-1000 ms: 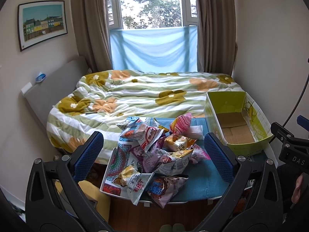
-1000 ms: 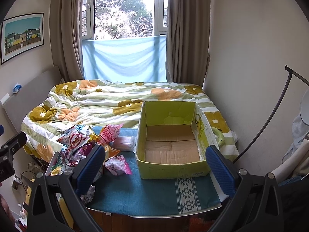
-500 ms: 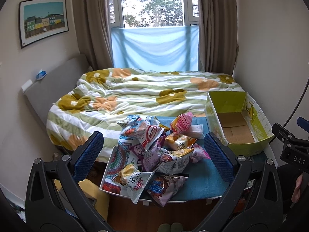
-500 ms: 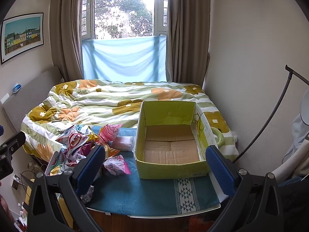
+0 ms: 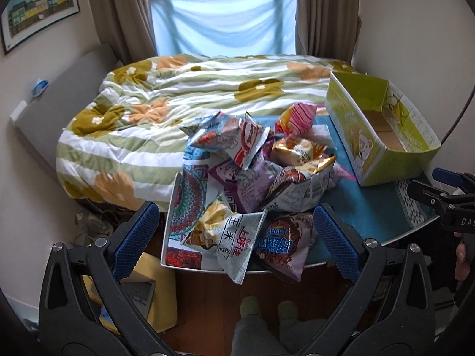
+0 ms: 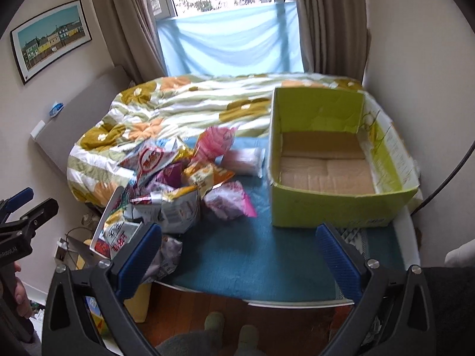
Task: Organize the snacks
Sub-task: 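Grasp the white-green Oishi chip bag with the left tool while the right tool grasps the chocolate bag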
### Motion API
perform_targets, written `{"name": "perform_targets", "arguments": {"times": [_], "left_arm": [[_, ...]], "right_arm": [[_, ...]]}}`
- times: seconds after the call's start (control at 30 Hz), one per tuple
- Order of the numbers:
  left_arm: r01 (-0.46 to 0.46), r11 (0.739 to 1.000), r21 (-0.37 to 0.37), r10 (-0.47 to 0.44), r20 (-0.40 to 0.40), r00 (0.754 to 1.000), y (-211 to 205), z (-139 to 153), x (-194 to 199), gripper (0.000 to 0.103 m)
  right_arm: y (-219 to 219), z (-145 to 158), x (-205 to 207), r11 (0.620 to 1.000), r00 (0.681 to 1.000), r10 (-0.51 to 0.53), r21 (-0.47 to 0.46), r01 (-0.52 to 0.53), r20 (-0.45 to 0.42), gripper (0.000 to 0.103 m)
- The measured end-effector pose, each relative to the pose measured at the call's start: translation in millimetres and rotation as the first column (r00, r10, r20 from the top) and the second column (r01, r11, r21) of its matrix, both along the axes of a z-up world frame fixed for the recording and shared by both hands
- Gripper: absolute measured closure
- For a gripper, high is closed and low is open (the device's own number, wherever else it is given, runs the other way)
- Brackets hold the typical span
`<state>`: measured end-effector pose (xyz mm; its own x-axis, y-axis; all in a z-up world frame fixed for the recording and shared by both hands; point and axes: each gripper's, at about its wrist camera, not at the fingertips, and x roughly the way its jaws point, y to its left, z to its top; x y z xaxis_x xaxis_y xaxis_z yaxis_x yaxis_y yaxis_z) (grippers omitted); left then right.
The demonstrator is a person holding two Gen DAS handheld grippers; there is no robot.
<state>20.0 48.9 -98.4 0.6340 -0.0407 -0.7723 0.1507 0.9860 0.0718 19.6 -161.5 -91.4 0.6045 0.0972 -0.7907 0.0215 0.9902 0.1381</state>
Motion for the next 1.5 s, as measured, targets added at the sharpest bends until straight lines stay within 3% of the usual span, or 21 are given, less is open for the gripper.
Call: {"name": "perform_targets", "arguments": {"times": [0.23, 0.5, 0.73, 0.83, 0.9, 1.2, 1.23, 1.5], "left_arm": [[0.114, 0.993, 0.007, -0.112, -0.137, 0.984, 21.4, -70.9, 32.1, 0.001], [0.242, 0.970, -0.021, -0.237, -0.289, 0.927, 30.0, -132.4, 72.3, 0.001], [0.332, 0.943, -0.018, -0.317, -0.347, 0.882, 24.8, -168.4, 87.9, 0.001], [0.346, 0.937, -0.046, -0.340, -0.351, 0.872, 27.5, -174.3, 91.8, 0.001], [0.348, 0.935, -0.075, -0.351, -0.355, 0.867, 31.0, -176.4, 95.4, 0.014], [0.359, 0.929, -0.088, -0.367, -0.341, 0.866, 33.6, -174.5, 101.1, 0.022], [0.360, 0.928, -0.093, -0.370, -0.338, 0.866, 32.8, -171.5, 97.0, 0.023], [0.377, 0.921, -0.102, -0.390, -0.306, 0.869, 31.8, -134.9, 95.9, 0.028]], "right_arm": [[33.6, -59.8, 18.8, 0.991, 0.991, 0.017, 0.135, 0.001, -0.130, 0.000], [73.5, -106.4, 38.0, 0.964, 0.976, 0.014, 0.263, 0.044, -0.217, 0.000], [91.8, -134.8, 49.9, 0.945, 0.963, -0.017, 0.311, 0.103, -0.268, 0.000], [96.6, -145.6, 53.1, 0.939, 0.957, -0.026, 0.320, 0.122, -0.288, 0.000], [99.4, -149.7, 53.9, 0.934, 0.954, -0.030, 0.332, 0.133, -0.297, 0.001], [102.1, -167.4, 56.1, 0.919, 0.940, -0.032, 0.360, 0.162, -0.339, 0.022], [100.6, -168.9, 55.2, 0.911, 0.941, -0.027, 0.379, 0.162, -0.338, 0.030], [97.1, -159.4, 44.6, 0.908, 0.940, -0.051, 0.376, 0.185, -0.338, 0.045]]}}
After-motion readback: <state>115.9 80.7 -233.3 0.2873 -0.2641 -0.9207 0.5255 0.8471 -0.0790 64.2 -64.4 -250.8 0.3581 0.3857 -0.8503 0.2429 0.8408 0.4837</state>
